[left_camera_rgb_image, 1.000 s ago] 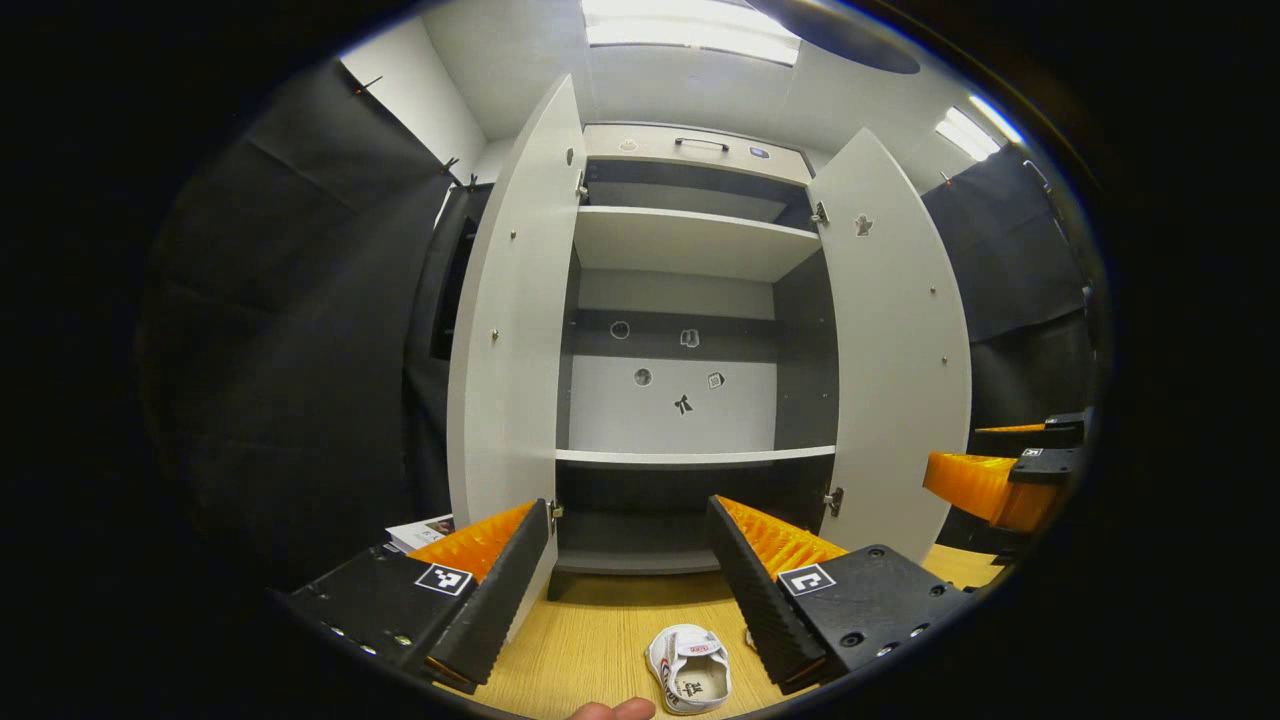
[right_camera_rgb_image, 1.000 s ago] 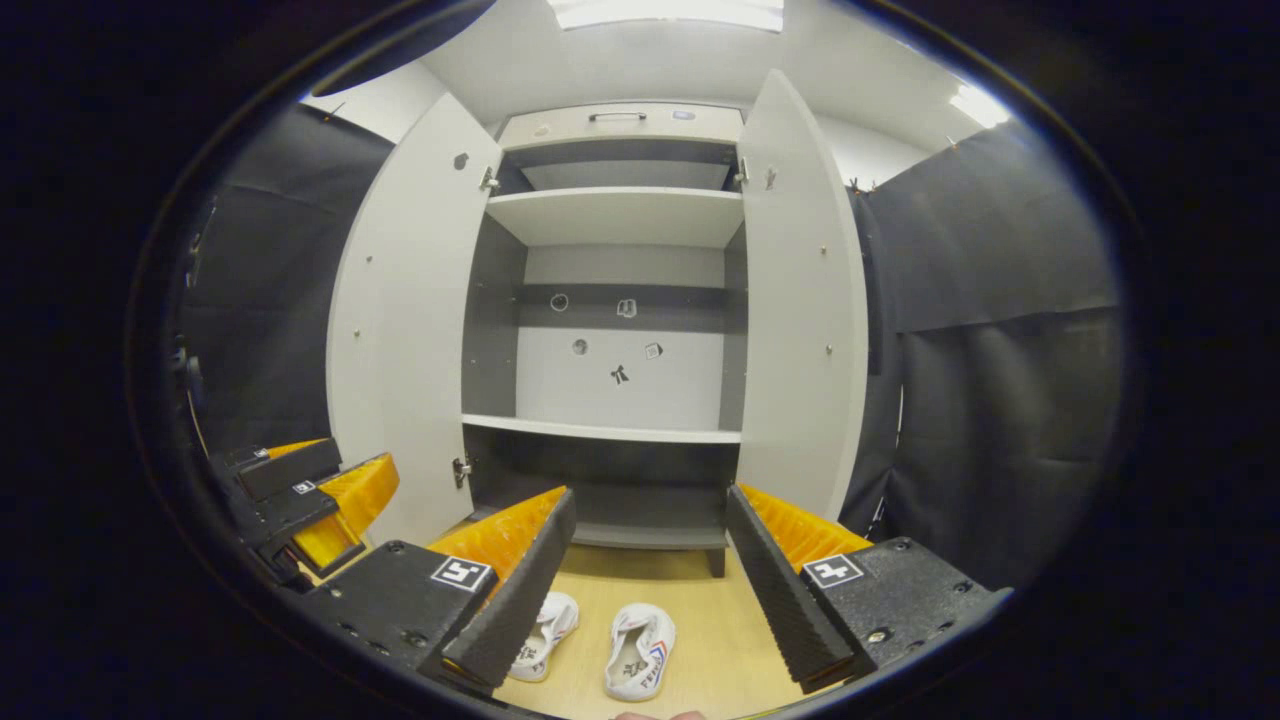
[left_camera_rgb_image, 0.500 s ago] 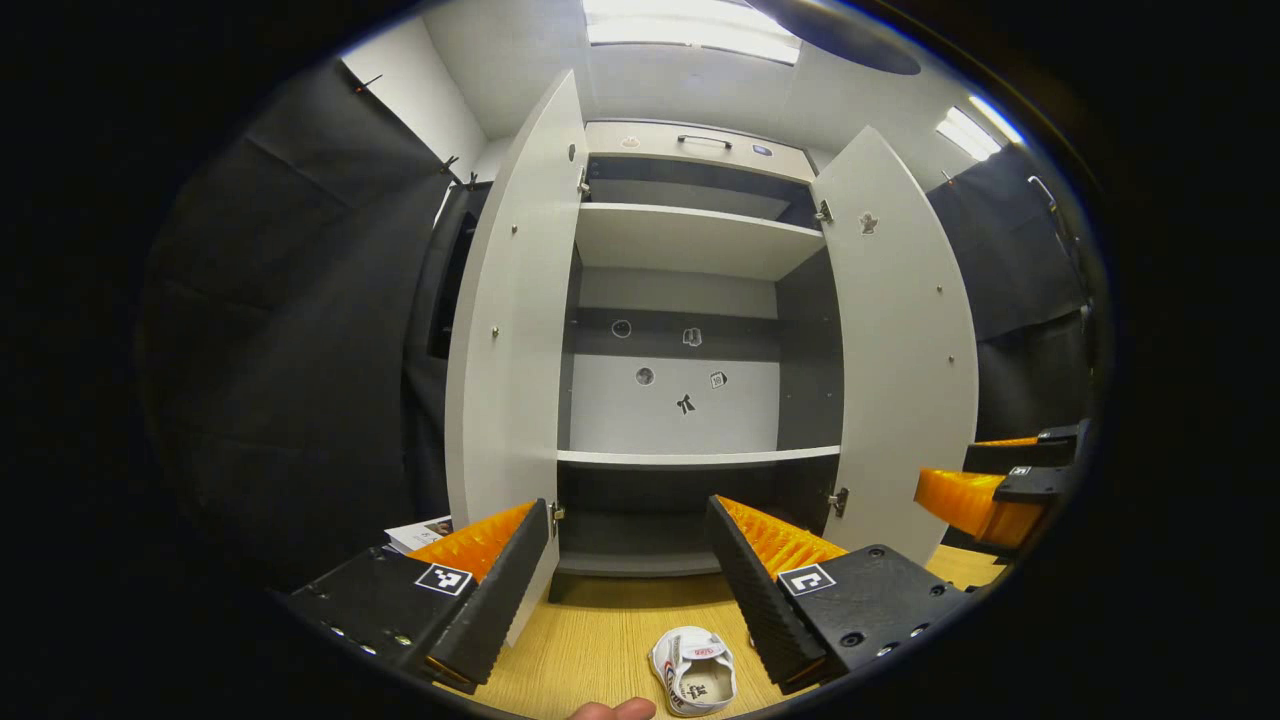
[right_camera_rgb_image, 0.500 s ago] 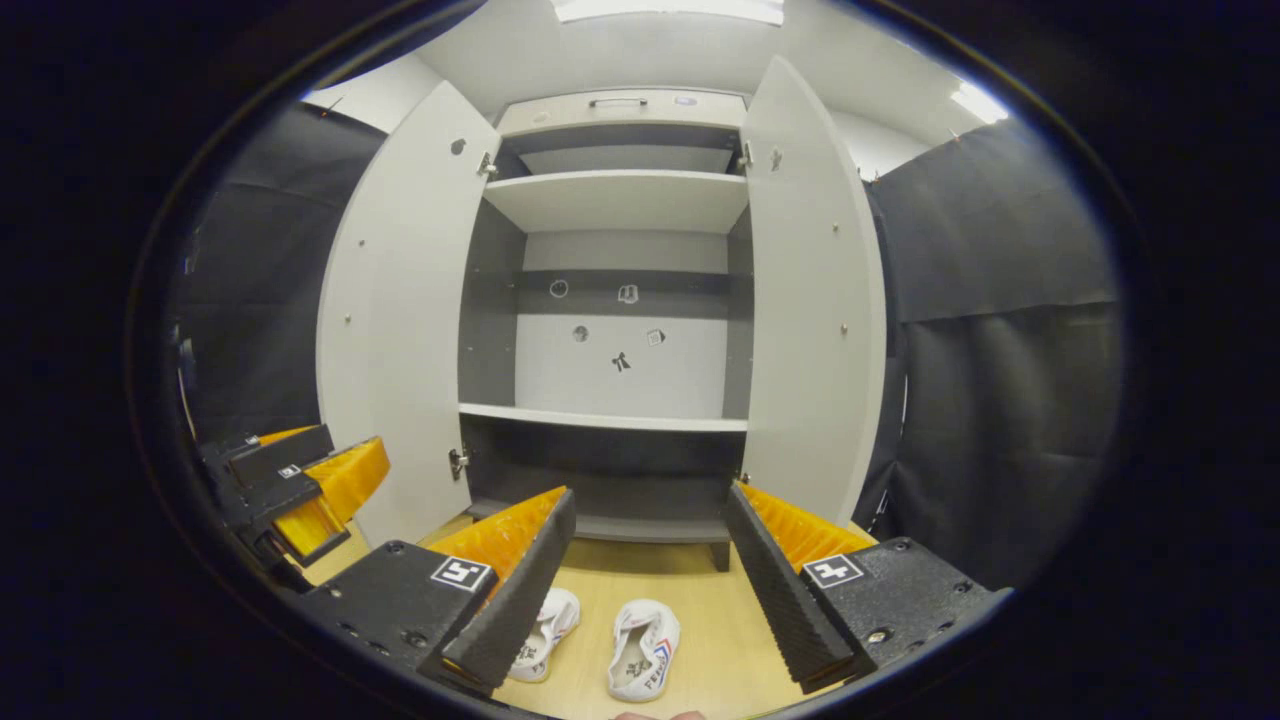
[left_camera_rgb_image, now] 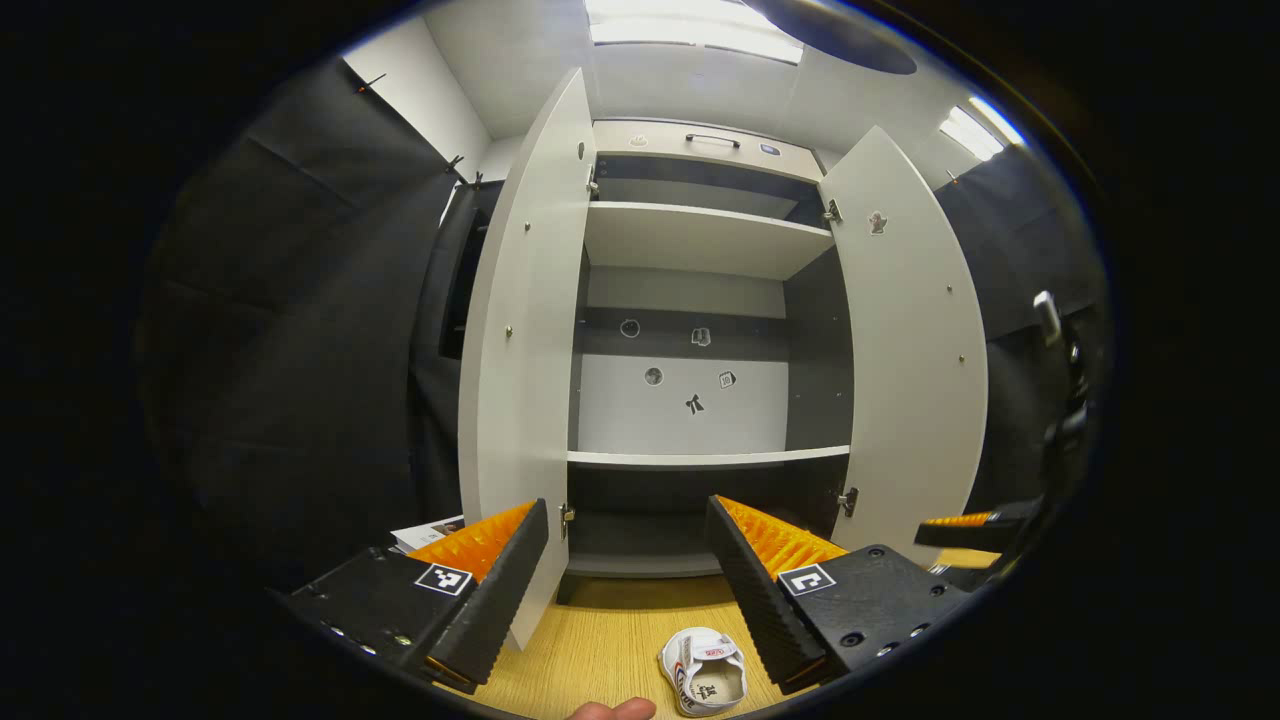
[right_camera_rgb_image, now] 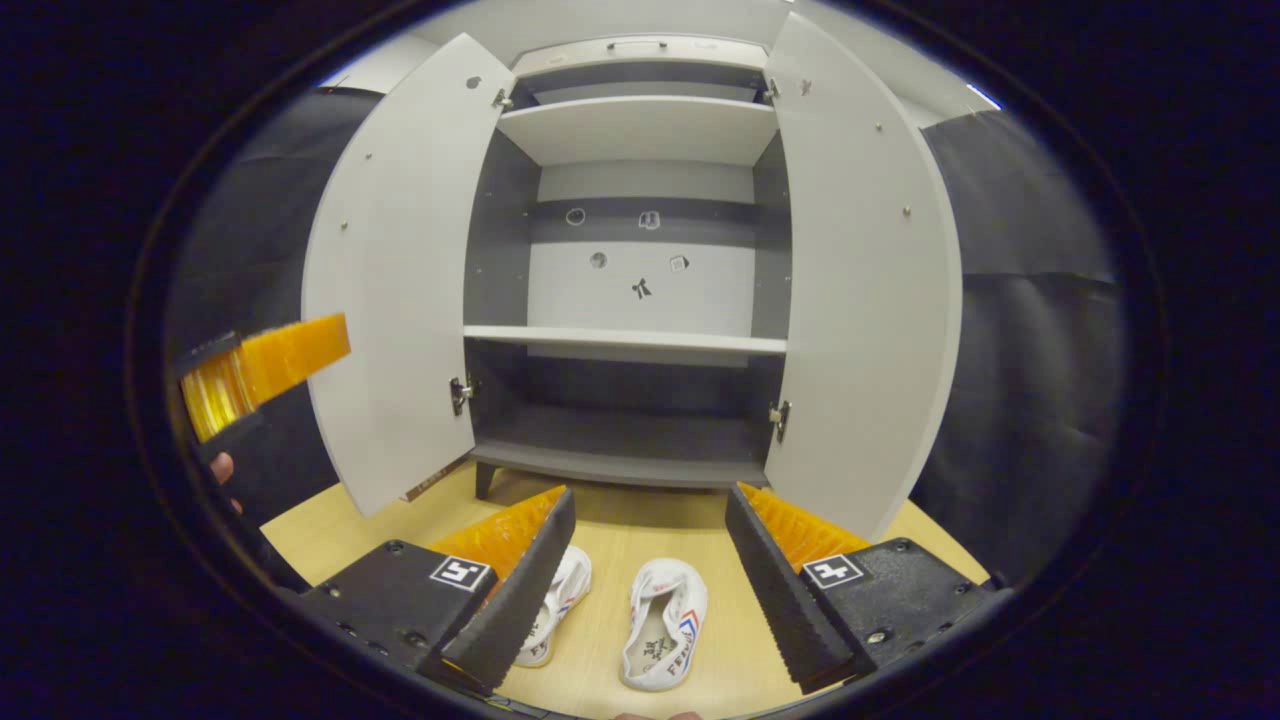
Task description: Grab one shoe with the right hand and put it into the shoe cabinet, grab the other shoe with the left hand and put it into the shoe cabinet; then close the right door with the right hand and the left door with the left hand.
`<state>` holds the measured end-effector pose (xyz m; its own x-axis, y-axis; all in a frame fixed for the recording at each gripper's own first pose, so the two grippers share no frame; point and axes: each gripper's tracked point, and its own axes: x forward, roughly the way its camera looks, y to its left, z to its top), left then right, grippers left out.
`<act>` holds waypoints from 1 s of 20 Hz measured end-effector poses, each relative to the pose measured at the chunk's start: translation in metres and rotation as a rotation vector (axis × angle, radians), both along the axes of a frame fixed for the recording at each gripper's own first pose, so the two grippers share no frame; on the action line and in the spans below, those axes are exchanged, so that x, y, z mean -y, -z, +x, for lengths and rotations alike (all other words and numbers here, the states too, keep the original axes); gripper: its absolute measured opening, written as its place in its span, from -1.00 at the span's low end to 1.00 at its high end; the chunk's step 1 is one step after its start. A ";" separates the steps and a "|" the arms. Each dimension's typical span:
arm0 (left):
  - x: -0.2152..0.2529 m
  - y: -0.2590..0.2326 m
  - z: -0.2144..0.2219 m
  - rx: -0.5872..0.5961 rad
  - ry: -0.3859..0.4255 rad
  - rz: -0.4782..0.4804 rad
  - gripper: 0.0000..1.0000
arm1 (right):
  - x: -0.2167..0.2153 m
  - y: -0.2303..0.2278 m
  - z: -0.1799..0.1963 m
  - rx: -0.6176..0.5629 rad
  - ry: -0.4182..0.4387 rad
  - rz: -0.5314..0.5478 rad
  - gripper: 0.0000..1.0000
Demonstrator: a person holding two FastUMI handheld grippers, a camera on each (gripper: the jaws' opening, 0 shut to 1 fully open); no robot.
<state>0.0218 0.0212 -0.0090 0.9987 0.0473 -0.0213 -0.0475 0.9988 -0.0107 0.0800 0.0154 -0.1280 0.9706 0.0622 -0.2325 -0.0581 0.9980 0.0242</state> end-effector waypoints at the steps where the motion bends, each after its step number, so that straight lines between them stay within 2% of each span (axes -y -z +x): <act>1: -0.001 0.001 -0.001 -0.002 -0.001 -0.001 0.90 | -0.002 0.019 0.005 -0.033 -0.003 0.008 0.96; 6: -0.008 0.008 -0.001 -0.024 -0.004 0.006 0.90 | -0.010 0.117 0.020 -0.246 -0.024 0.061 0.97; 13: -0.023 0.018 0.001 -0.046 -0.025 0.010 0.90 | -0.018 0.180 0.026 -0.372 -0.059 0.036 0.91; 19: -0.030 0.025 0.004 -0.058 -0.036 0.016 0.90 | -0.031 0.211 0.038 -0.438 -0.080 0.019 0.60; 20: -0.031 0.026 0.004 -0.061 -0.037 0.018 0.90 | -0.032 0.215 0.041 -0.447 -0.079 0.019 0.46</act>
